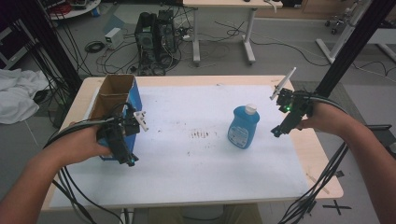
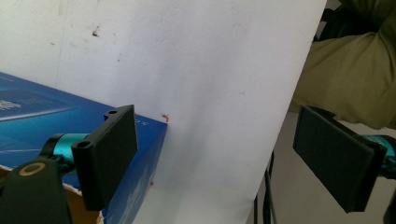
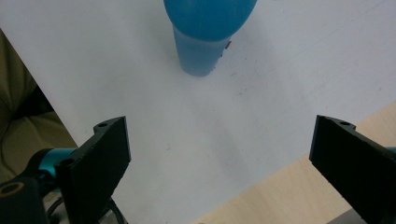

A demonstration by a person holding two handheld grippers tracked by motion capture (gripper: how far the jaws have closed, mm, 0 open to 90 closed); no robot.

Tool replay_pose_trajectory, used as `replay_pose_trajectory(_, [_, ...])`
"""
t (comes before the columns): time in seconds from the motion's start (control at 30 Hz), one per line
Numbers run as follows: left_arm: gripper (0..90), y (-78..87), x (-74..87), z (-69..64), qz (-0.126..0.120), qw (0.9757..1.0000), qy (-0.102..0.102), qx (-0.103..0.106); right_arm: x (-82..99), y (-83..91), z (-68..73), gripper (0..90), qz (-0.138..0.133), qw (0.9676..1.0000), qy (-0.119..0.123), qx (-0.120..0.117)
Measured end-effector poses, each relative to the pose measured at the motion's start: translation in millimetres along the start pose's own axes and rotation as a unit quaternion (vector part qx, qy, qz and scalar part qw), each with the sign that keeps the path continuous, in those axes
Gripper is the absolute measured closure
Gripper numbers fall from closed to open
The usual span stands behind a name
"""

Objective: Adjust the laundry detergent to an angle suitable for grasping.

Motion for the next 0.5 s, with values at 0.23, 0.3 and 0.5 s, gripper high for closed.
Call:
replay_pose_trajectory(0.23, [14.0, -2.9, 0.0, -0.7, -0.002, 1.0, 0.002, 0.004, 0.1, -5.2, 1.1, 4.3, -0.022, 0.9997, -0.008, -0.004])
replay_pose_trajectory(0.3, [14.0, -3.1, -0.3, -0.5, -0.003, 1.0, 0.002, 0.003, -0.3, -6.9, 1.4, 4.4, -0.032, 0.9994, -0.01, -0.008])
replay_pose_trajectory(0.5, [14.0, -4.5, -1.1, -0.9, -0.003, 1.0, 0.001, 0.006, 0.2, -14.1, 2.1, 4.3, -0.05, 0.9985, -0.021, -0.009])
Point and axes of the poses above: each handheld gripper's, and its own axes: y roughly backward along the jaws, x roughly out of its underside, z roughly to its left, the point moved 10 cm from there along -y, roughly forward along the jaws, and after that the axes turned 10 degrees about -y, right-handed, at the moved point
